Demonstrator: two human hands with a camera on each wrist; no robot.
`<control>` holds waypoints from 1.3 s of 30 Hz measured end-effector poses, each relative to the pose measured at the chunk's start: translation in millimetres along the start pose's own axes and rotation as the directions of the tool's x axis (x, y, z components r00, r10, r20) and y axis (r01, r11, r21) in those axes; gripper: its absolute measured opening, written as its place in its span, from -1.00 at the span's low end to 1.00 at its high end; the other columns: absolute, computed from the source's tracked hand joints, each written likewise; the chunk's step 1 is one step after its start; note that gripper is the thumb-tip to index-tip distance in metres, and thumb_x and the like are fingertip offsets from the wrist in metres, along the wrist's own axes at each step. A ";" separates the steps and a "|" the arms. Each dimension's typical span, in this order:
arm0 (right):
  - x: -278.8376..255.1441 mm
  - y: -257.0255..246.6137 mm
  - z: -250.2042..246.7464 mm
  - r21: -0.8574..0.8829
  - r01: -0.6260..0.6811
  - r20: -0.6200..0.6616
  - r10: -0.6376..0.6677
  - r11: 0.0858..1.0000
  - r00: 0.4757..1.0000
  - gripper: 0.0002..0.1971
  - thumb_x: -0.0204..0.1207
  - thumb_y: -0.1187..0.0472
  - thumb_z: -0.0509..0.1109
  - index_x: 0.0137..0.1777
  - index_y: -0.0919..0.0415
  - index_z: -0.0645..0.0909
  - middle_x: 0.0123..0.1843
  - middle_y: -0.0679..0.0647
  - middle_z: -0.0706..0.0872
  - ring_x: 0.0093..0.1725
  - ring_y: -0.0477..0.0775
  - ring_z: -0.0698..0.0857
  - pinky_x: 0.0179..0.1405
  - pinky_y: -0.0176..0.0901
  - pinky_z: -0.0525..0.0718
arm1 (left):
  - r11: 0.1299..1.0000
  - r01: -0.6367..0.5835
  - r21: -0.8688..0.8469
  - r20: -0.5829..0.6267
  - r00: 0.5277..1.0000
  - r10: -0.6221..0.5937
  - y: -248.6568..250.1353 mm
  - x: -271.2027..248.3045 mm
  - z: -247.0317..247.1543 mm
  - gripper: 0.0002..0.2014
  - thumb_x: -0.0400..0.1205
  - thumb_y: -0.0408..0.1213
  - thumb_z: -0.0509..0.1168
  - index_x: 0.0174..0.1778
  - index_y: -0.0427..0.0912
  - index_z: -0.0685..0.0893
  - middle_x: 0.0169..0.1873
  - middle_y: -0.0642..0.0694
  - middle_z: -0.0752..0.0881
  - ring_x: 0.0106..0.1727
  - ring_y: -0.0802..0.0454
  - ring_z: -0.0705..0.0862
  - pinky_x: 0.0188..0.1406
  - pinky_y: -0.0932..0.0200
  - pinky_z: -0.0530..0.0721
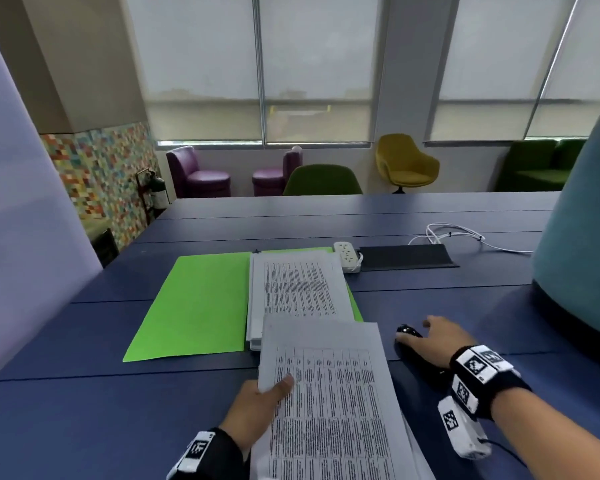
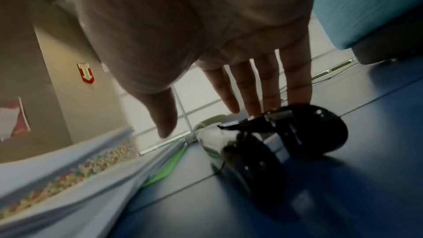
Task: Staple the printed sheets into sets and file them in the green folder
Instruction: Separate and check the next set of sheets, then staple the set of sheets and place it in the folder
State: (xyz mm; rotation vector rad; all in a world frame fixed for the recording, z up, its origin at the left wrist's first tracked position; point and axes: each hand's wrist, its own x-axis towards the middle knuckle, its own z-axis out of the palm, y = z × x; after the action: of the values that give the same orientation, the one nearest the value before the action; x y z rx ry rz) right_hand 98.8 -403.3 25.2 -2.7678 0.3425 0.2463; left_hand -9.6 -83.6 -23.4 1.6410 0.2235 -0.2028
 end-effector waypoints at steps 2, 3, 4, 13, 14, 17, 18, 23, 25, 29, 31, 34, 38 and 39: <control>0.6 -4.2 3.5 -0.130 -0.018 0.049 0.025 0.991 0.998 -0.30 0.33 -0.31 0.48 0.33 0.18 0.57 0.15 0.13 0.71 0.13 0.17 0.72 0.04 -0.11 0.66 | 1.000 0.009 -0.013 0.025 1.000 -0.008 -2.5 -0.4 -0.6 -0.67 0.59 -0.03 0.41 0.14 -0.18 0.79 -0.02 -0.01 0.87 0.13 -0.01 0.79 0.27 0.08 0.68; 1.9 -6.1 2.3 -0.161 -0.038 0.048 0.046 0.986 0.998 -0.39 0.32 -0.26 0.50 0.21 0.18 0.59 0.01 0.11 0.68 0.00 0.17 0.71 -0.06 -0.13 0.65 | 1.000 0.017 -0.011 0.041 0.999 -0.017 -4.5 0.1 -1.2 -0.61 0.57 0.02 0.43 0.18 -0.18 0.78 0.01 -0.02 0.86 0.15 0.01 0.79 0.31 0.03 0.66; 3.2 -8.3 0.5 -0.167 -0.060 0.047 0.068 0.984 0.997 -0.46 0.29 -0.22 0.52 0.09 0.18 0.58 -0.08 0.09 0.67 -0.09 0.17 0.70 -0.15 -0.15 0.64 | 0.999 0.031 -0.009 0.043 0.999 -0.030 -5.8 0.6 -2.4 -0.53 0.52 0.10 0.46 0.20 -0.17 0.76 0.03 -0.03 0.85 0.15 0.02 0.78 0.32 0.01 0.66; 15.5 -85.1 -47.8 0.907 -0.074 0.050 0.070 0.414 0.996 -0.73 0.41 0.30 0.37 0.06 0.43 0.51 -0.32 0.44 0.72 -0.41 0.33 0.73 -0.20 0.17 0.73 | 1.000 0.005 0.024 0.047 0.999 -0.006 -6.9 -4.3 -4.4 -0.51 0.44 0.25 0.43 -0.14 -0.17 0.67 -0.34 0.06 0.72 -0.28 0.17 0.63 -0.26 0.42 0.57; 13.6 -100.1 -51.1 0.915 -0.076 0.076 0.017 0.396 0.997 -0.70 0.44 0.30 0.38 0.12 0.44 0.50 -0.24 0.50 0.73 -0.36 0.36 0.74 -0.16 0.19 0.74 | 0.999 -0.015 0.028 0.063 0.998 0.013 -5.5 -5.9 -3.6 -0.52 0.46 0.23 0.42 -0.24 -0.20 0.63 -0.47 0.09 0.58 -0.42 0.16 0.50 -0.37 0.39 0.51; 4.6 -141.0 -47.3 0.908 -0.079 0.135 -0.110 0.411 0.985 -0.67 0.54 0.23 0.44 0.18 0.43 0.52 -0.15 0.51 0.74 -0.33 0.34 0.73 -0.26 0.09 0.77 | 0.997 -0.052 0.055 0.075 0.996 0.048 1.5 -12.2 1.8 -0.58 0.63 -0.02 0.37 -0.47 -0.09 0.42 -0.61 0.11 0.31 -0.65 0.21 0.23 -0.62 0.37 0.27; 3.7 -153.0 -41.1 0.890 -0.069 0.139 -0.123 0.451 0.983 -0.65 0.53 0.21 0.47 0.20 0.42 0.54 -0.15 0.48 0.75 -0.34 0.33 0.73 -0.25 0.10 0.76 | 0.995 -0.070 0.068 0.069 0.995 0.066 -2.8 -9.0 1.7 -0.56 0.65 -0.08 0.35 -0.50 -0.05 0.35 -0.62 0.10 0.28 -0.68 0.23 0.19 -0.64 0.37 0.22; 4.1 -185.0 -7.5 0.771 -0.038 0.170 -0.147 0.636 0.975 -0.57 0.46 0.14 0.56 0.18 0.44 0.60 -0.16 0.37 0.84 -0.38 0.25 0.75 -0.11 0.19 0.79 | 0.989 -0.124 0.076 0.091 0.989 0.117 -5.4 -11.7 3.3 -0.61 0.65 -0.02 0.34 -0.49 0.01 0.46 -0.57 0.09 0.26 -0.60 0.19 0.19 -0.57 0.30 0.19; 2.1 -189.9 -1.5 0.704 -0.082 0.288 -0.179 0.705 0.941 -0.53 0.50 0.08 0.53 0.21 0.42 0.52 -0.10 0.41 0.84 -0.42 0.25 0.77 -0.20 0.11 0.78 | 0.992 -0.104 0.072 0.097 0.991 0.097 -4.1 -14.2 2.4 -0.70 0.64 0.01 0.34 -0.36 -0.04 0.59 -0.55 0.09 0.29 -0.57 0.18 0.21 -0.54 0.28 0.21; -7.8 -198.8 0.7 0.603 -0.067 0.396 -0.225 0.795 0.890 -0.58 0.53 0.04 0.48 0.12 0.37 0.47 -0.31 0.33 0.83 -0.46 0.21 0.76 -0.35 -0.10 0.71 | 0.994 -0.046 0.096 0.092 0.995 0.037 1.1 -15.4 1.0 -0.64 0.65 -0.01 0.34 -0.37 -0.10 0.46 -0.59 0.11 0.27 -0.63 0.18 0.21 -0.60 0.29 0.20; -11.7 -201.7 -1.6 0.607 -0.050 0.393 -0.244 0.794 0.886 -0.59 0.53 0.05 0.48 0.11 0.39 0.49 -0.31 0.33 0.82 -0.49 0.20 0.75 -0.44 -0.16 0.69 | 0.996 -0.012 0.089 0.087 0.996 0.004 2.4 -14.7 0.6 -0.65 0.64 0.01 0.34 -0.34 -0.10 0.47 -0.60 0.10 0.30 -0.63 0.16 0.24 -0.59 0.28 0.22; -15.6 -202.5 -7.3 0.631 -0.021 0.370 -0.277 0.776 0.887 -0.54 0.55 0.06 0.46 0.22 0.44 0.49 -0.22 0.38 0.82 -0.54 0.19 0.74 -0.54 -0.23 0.67 | 0.998 0.018 0.053 0.092 0.995 -0.022 -3.1 -8.5 1.2 -0.53 0.48 0.26 0.38 -0.17 -0.16 0.64 -0.40 -0.11 0.46 -0.41 0.02 0.41 -0.33 0.16 0.34; -19.9 -199.7 -13.1 0.620 0.013 0.373 -0.309 0.784 0.875 -0.51 0.61 0.06 0.42 0.27 0.51 0.51 -0.12 0.39 0.80 -0.60 0.12 0.72 -0.64 -0.28 0.63 | 0.996 0.081 -0.021 0.093 0.993 -0.079 -7.4 -4.9 2.6 -0.24 0.31 0.43 0.42 -0.03 -0.30 0.72 -0.21 -0.12 0.56 -0.23 -0.05 0.48 -0.16 0.04 0.40; -20.3 -198.4 -14.2 0.620 0.015 0.377 -0.314 0.784 0.871 -0.52 0.61 0.05 0.41 0.26 0.51 0.52 -0.09 0.39 0.81 -0.58 0.11 0.73 -0.63 -0.28 0.63 | 0.995 0.092 -0.036 0.087 0.992 -0.089 0.1 -10.2 3.2 -0.29 0.39 0.36 0.39 -0.03 -0.34 0.71 -0.28 -0.12 0.56 -0.30 -0.04 0.46 -0.21 0.09 0.40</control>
State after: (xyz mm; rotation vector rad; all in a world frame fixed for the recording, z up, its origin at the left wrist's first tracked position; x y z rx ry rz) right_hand 133.7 -223.0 104.2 -2.0008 0.0233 0.6214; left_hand -19.4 -87.0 -20.8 1.5798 0.2355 -0.3351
